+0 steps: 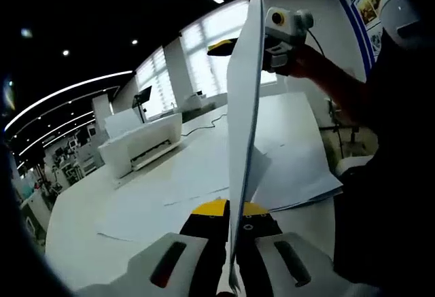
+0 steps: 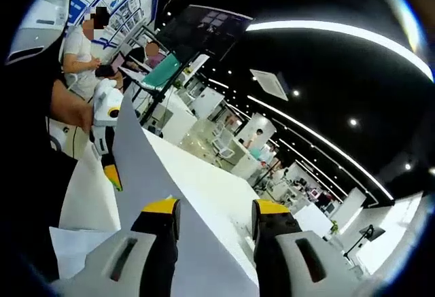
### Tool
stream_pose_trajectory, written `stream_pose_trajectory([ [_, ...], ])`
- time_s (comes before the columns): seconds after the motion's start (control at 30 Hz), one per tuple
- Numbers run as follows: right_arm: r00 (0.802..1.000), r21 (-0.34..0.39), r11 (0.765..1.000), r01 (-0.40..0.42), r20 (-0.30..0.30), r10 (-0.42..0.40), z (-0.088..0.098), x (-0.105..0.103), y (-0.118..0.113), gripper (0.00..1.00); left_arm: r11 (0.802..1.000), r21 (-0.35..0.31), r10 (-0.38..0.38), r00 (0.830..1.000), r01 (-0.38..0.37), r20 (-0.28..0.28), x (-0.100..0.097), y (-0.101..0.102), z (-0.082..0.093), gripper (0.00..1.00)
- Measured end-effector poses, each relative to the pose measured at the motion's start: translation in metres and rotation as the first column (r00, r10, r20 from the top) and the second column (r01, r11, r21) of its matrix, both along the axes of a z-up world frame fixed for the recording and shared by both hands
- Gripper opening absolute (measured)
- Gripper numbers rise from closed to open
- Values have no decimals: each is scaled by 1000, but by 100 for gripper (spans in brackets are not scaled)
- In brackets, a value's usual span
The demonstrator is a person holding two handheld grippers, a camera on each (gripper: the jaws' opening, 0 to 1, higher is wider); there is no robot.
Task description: Organize the stack of printing papers by aligning and flattening the scattered papers on the table
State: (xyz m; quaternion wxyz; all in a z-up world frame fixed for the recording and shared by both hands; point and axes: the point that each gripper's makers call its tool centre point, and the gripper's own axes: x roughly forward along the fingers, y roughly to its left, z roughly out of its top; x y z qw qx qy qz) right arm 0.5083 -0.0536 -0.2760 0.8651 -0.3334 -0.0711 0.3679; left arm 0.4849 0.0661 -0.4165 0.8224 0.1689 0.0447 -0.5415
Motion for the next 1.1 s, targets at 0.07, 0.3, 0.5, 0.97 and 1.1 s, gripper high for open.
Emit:
stream_pose_trajectory([
  [0.07,1000,26,1000,-8,-1,8,2,-1,0,44,1000,-3,-3,1000,3,-2,-1,0,0,6],
  [0.3,999,124,991,-43,-15,46,10,-4,-2,52,1000,-14,-16,999,17,32,-5,3,7,6],
  [0.5,996,193,978,-77,-22,83,14,-9,-3,54,999,-44,-28,999,30,32,-8,6,15,6],
  [0.97,990,301,946,-122,-35,139,20,-15,-11,67,996,-81,-39,998,43,48,-12,11,28,6],
  [1.1,993,277,956,-99,-32,112,17,-13,-16,67,995,-86,-42,998,46,54,-14,12,31,6],
])
